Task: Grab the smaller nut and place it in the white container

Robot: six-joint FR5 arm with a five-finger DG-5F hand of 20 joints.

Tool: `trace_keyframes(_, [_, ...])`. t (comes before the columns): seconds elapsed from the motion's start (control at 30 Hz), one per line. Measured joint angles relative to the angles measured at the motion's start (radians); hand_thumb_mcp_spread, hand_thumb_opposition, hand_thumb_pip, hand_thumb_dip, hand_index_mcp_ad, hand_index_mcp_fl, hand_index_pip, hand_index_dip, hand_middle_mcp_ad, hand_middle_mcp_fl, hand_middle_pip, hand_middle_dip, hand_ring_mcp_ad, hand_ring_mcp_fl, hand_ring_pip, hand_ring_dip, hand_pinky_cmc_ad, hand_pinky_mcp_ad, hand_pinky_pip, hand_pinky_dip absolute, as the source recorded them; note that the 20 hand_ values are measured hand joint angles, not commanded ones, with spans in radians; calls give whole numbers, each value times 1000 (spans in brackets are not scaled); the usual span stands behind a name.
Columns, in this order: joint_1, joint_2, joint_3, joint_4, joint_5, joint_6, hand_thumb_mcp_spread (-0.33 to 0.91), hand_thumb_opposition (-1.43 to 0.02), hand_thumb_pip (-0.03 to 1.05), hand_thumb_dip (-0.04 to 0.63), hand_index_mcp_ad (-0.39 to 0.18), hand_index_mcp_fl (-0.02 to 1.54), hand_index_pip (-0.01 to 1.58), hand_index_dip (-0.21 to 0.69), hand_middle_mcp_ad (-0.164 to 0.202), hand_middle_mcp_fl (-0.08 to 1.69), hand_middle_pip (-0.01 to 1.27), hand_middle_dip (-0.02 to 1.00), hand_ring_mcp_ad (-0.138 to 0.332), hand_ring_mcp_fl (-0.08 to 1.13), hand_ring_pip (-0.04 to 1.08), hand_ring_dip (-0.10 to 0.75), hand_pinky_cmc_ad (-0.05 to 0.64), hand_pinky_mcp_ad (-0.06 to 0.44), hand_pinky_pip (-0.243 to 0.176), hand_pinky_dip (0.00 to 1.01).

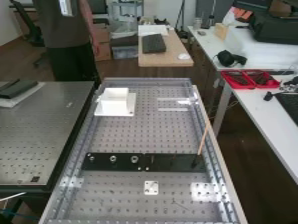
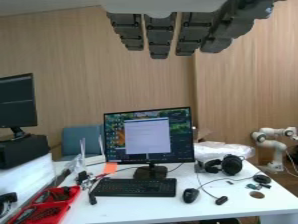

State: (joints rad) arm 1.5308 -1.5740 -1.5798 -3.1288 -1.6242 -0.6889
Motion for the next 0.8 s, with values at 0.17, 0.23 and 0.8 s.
trace_keyframes(0.17, [0,3,-5,0,-2,2,161,-227,377,52,7,7,16,73,42,5,51,63,70,-2,24,23,65,66,-12,51])
trace_keyframes(0.23, [0,3,-6,0,-2,3,185,-328,379,47,-10,3,21,127,42,7,75,108,66,-2,31,37,117,115,-16,79])
trace_keyframes(0.8, [-4,6,-19,10,0,11,213,-698,545,63,-37,2,54,274,52,5,126,222,168,-2,87,93,415,330,-58,185])
